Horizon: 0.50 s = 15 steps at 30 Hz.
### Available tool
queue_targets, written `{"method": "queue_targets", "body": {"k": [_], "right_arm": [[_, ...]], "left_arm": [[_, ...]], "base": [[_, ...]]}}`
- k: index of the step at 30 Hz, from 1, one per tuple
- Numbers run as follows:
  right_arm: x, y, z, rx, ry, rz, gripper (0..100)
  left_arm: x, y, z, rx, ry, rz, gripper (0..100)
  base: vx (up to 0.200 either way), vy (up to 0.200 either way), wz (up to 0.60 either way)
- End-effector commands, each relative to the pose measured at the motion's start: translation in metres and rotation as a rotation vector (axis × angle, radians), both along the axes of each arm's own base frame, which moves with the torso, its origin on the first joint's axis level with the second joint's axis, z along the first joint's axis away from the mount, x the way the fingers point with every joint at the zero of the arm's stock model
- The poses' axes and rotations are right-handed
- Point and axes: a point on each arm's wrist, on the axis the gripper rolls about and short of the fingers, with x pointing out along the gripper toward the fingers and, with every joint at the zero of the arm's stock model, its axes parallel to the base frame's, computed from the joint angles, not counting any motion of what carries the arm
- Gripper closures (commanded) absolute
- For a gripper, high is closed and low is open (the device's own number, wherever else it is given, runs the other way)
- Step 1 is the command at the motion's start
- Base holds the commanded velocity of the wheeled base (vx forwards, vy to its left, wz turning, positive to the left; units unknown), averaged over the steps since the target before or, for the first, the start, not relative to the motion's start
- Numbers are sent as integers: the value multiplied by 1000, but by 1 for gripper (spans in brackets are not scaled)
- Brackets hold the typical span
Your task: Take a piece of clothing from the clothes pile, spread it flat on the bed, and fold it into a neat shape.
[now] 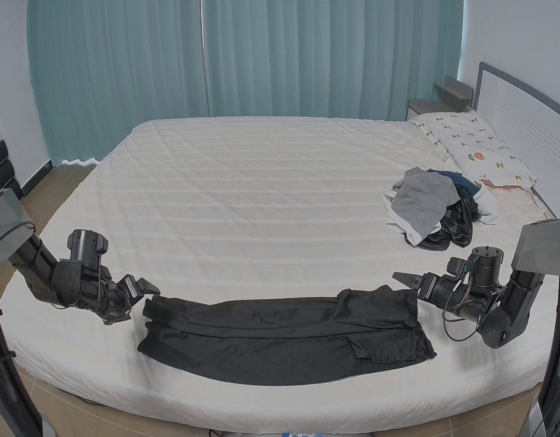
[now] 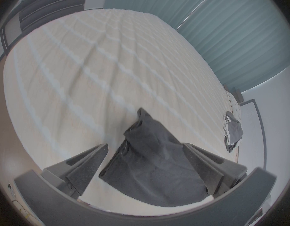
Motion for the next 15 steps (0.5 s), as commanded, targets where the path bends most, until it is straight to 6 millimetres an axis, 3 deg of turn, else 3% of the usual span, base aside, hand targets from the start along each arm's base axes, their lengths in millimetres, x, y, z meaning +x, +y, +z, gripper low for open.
{"method": "queue_targets", "body": {"k": [1,6,10,15], "right_arm": [[-37,15,13,57,84,-21,0],[-64,29,13,141,185,-82,0],[-73,32,8,178,219,-123,0],[-82,32,1,214,242,-134,0]], "left_arm": [[-35,-6,-6,-63,-11,-9,0],[-41,-14,-14,-71,26,-13,0],[-47,-14,-16,-81,46,-5,0],[-58,-14,-24,-77,57,-8,0]], "base": [[-200,0,0],[-200,0,0],[-200,0,0],[0,0,0]]}}
